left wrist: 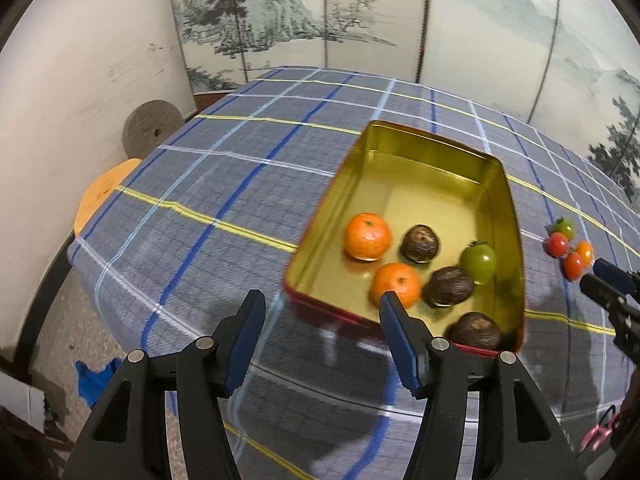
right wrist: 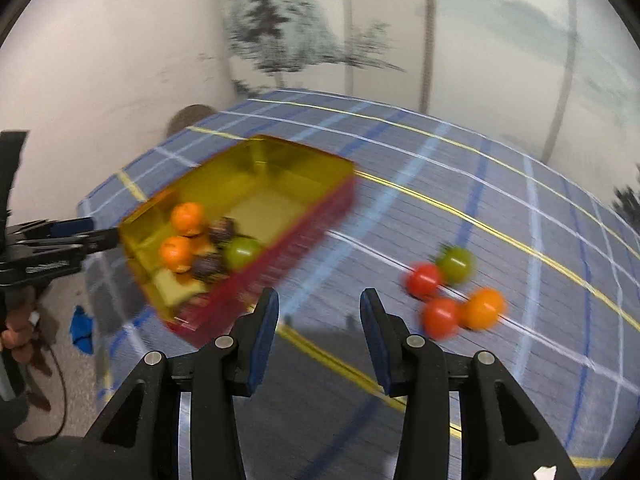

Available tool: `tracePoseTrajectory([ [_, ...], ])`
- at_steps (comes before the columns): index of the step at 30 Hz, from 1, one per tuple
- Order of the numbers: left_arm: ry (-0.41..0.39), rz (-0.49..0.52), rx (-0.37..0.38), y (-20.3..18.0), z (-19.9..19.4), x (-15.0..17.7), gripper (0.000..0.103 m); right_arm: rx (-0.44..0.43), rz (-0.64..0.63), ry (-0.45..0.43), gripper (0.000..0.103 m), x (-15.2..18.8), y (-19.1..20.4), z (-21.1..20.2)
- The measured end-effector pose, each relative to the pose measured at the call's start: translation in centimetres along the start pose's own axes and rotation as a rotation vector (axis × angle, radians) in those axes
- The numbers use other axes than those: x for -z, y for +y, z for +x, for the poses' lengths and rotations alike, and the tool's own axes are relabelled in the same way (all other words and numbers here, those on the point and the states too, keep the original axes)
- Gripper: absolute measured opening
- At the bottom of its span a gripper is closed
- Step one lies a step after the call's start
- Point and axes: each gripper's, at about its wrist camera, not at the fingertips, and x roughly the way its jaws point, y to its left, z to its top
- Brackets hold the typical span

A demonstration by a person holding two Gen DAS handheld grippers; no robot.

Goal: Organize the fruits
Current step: 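Move the right gripper to the orange cherry tomato and grasp it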

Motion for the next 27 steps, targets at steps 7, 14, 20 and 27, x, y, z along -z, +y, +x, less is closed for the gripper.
tracePoseTrajectory([
  [7, -0.002, 0.071, 0.040, -3.6, -0.2, -0.1, 0.060, 0.128, 0.121, 0.030, 0.040, 2.6, -7.3, -0.4],
  [14, 0.011, 0.132, 0.100, -7.3, -0.1, -0.5, 0.060, 0.162, 0.153, 0.059, 0.040, 3.6, -10.6, 0.9],
  [20, 0.024, 0.186, 0.145, -10.3, 0.1, -0.7, 0.060, 0.147, 0.134, 0.073, 0.040, 3.4, -11.0, 2.5],
  [27, 0.037, 0.232, 0.170, -12.9, 0.5, -1.1, 0.060, 0.135, 0.110, 0.081, 0.040, 2.7, -11.1, 4.1],
])
